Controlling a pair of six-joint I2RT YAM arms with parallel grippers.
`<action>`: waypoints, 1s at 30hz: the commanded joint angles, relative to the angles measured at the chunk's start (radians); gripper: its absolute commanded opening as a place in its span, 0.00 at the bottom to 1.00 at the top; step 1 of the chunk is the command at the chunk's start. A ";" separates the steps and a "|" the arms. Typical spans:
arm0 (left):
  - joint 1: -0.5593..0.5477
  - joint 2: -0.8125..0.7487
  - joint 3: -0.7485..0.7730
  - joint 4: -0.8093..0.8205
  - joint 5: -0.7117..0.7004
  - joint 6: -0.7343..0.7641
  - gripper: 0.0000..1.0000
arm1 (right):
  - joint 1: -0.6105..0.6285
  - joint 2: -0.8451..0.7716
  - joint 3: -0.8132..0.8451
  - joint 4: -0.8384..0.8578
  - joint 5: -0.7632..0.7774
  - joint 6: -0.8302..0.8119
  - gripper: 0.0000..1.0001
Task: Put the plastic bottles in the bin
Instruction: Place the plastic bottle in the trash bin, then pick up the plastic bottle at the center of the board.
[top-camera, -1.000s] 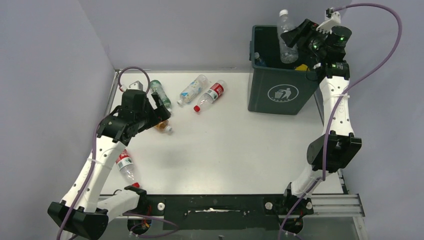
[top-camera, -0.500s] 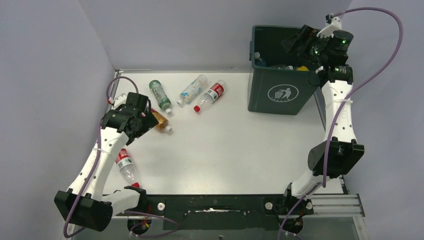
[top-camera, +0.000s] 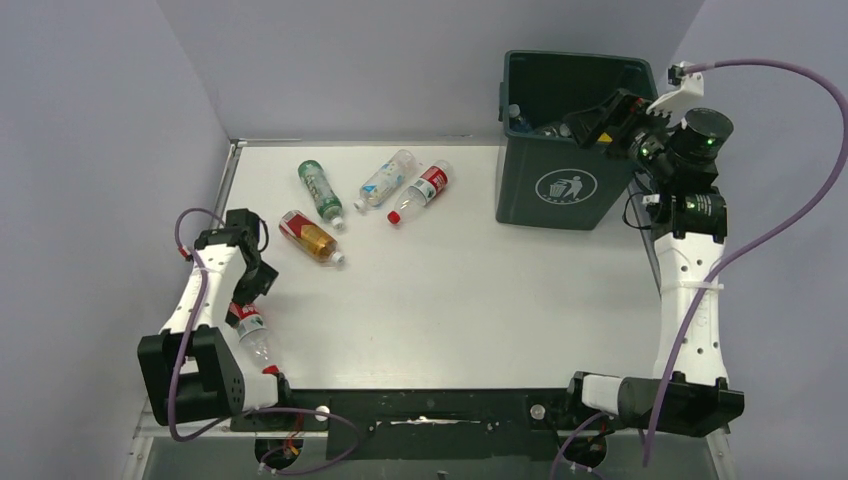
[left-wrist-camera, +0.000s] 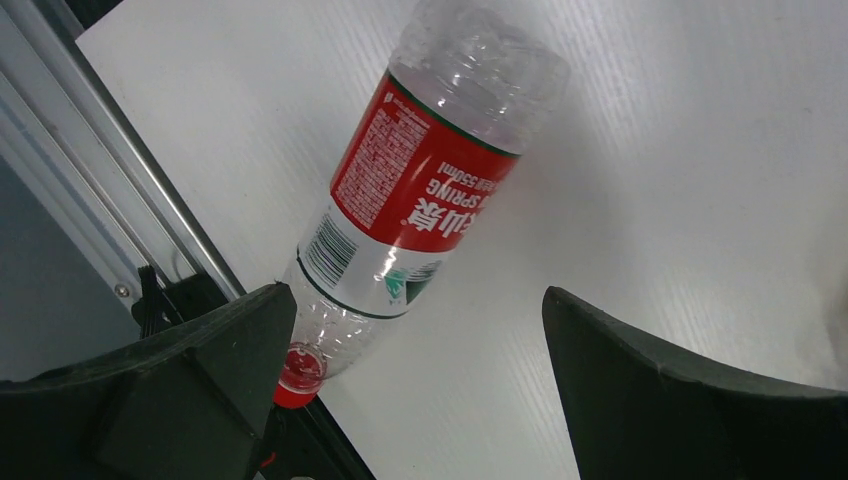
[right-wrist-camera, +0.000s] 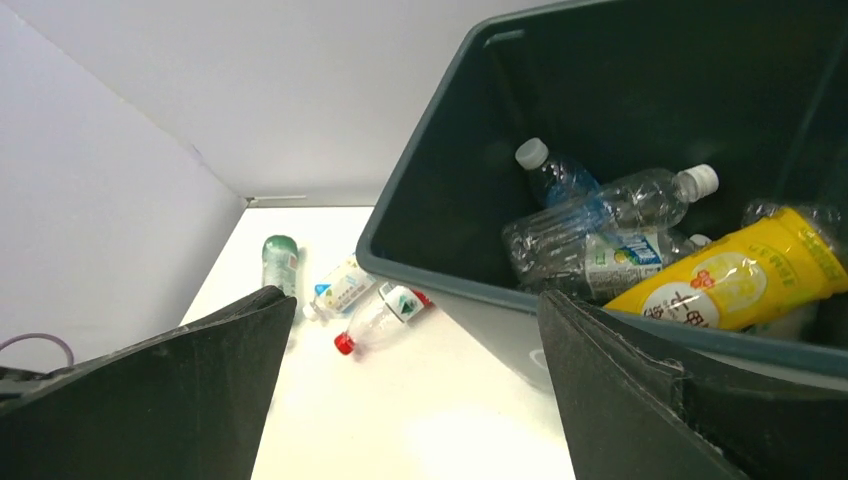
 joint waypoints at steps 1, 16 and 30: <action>0.035 0.032 -0.042 0.055 0.015 -0.005 0.98 | 0.008 -0.057 -0.048 0.016 -0.025 -0.001 0.98; 0.093 0.183 -0.033 0.072 0.016 0.023 0.98 | 0.007 -0.196 -0.227 0.034 -0.017 -0.004 0.98; 0.095 0.286 -0.072 0.206 0.123 0.076 0.82 | 0.005 -0.253 -0.292 0.026 -0.002 -0.010 0.98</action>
